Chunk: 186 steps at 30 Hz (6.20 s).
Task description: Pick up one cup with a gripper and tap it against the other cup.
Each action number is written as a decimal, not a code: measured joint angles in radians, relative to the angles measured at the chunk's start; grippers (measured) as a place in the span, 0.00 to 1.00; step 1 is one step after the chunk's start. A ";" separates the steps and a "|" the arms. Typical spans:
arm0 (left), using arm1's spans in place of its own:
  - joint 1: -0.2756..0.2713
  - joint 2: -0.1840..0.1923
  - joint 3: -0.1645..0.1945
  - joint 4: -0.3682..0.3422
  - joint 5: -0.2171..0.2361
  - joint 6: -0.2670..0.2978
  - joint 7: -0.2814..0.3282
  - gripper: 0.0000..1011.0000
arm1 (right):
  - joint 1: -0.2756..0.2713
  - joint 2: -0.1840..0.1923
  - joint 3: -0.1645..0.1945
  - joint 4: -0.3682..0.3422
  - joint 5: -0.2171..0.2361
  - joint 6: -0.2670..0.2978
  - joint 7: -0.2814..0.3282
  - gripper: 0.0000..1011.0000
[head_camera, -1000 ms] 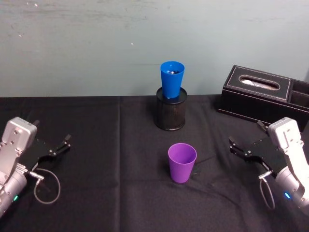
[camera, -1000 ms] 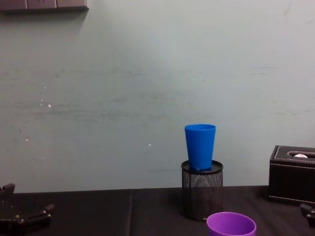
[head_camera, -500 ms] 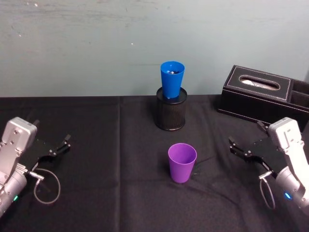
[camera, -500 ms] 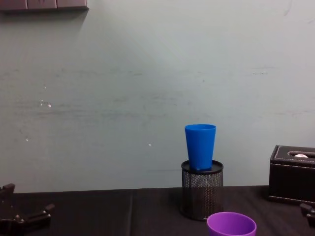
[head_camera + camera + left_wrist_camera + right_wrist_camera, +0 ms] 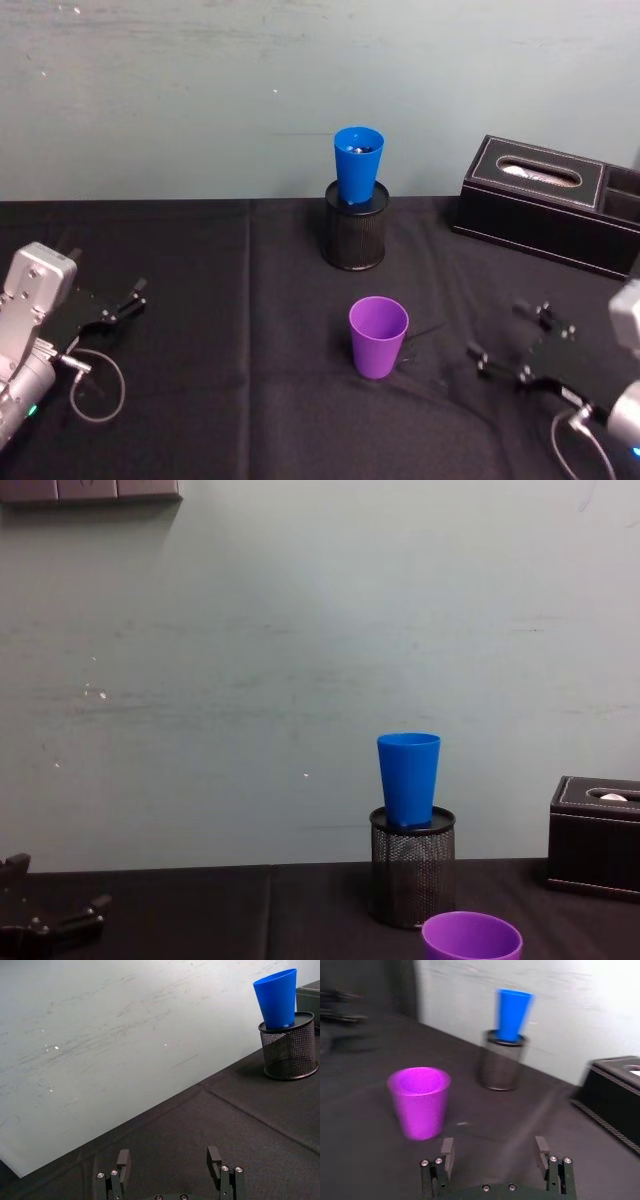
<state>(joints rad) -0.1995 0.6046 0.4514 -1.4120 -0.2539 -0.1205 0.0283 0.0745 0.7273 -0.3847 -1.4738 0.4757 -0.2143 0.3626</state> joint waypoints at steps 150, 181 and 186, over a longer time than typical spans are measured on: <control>0.000 0.000 0.000 0.000 0.000 0.000 0.000 0.99 | 0.190 -0.305 -0.050 0.217 -0.069 0.036 0.230 0.71; 0.000 0.000 0.000 0.000 0.000 0.000 0.000 0.99 | 0.164 -0.182 -0.007 -0.103 0.006 0.247 0.204 0.71; 0.000 0.000 0.000 0.000 0.000 0.000 0.000 0.99 | 0.174 -0.160 -0.007 -0.141 0.007 0.280 0.195 0.71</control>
<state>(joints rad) -0.1995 0.6047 0.4514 -1.4120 -0.2539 -0.1205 0.0283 0.2484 0.5669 -0.3922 -1.6152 0.4827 0.0658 0.5578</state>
